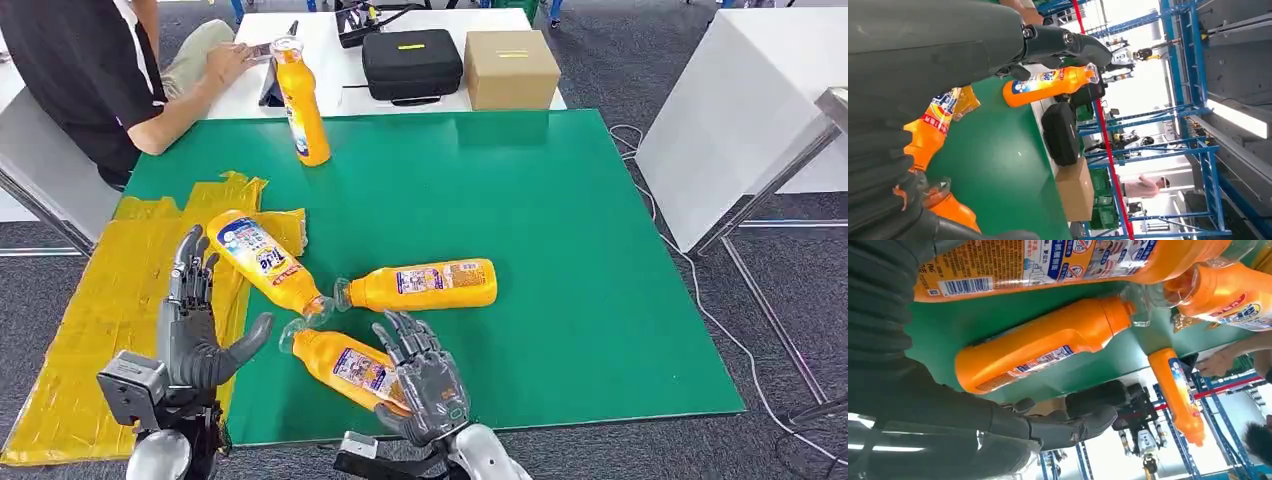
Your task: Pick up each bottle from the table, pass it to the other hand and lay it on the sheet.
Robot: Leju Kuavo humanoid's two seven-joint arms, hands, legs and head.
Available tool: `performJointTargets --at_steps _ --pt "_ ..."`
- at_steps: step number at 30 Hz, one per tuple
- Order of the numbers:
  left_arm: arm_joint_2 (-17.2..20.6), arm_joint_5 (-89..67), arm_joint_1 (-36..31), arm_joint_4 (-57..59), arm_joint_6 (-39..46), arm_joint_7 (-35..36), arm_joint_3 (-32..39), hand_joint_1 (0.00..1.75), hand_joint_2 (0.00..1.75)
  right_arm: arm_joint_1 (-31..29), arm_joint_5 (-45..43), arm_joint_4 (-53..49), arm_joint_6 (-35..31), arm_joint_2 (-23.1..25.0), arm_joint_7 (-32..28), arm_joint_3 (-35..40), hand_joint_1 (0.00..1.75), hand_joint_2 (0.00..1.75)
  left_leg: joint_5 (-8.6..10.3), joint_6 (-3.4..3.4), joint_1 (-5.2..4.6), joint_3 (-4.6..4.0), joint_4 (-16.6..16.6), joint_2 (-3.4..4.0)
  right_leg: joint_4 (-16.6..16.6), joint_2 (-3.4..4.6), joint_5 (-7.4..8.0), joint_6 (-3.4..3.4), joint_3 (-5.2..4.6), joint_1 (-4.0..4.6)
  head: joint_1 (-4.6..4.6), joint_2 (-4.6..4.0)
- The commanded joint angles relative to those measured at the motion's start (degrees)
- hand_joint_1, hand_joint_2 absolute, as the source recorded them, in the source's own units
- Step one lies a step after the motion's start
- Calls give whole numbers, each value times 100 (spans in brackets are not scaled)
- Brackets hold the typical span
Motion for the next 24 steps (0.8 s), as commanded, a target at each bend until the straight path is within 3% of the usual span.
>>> performJointTargets --at_steps 1,18,24 --pt "97 -189 -32 -239 109 -79 -475 0 175 -424 173 949 -211 186 123 67 0 175 -6 -20 8 20 -6 5 -13 2 -2 -6 23 7 -2 0" --pt "152 -326 -19 -258 197 -104 -805 0 175 -425 537 1127 -113 236 407 -97 0 175 -5 -19 4 20 -8 1 -13 0 -2 -6 23 4 0 -2" --pt "125 -84 30 -118 239 -103 -474 0 175 -412 676 1243 6 274 533 -234 0 175 -4 -16 3 22 -10 6 -14 5 0 -5 23 3 0 0"
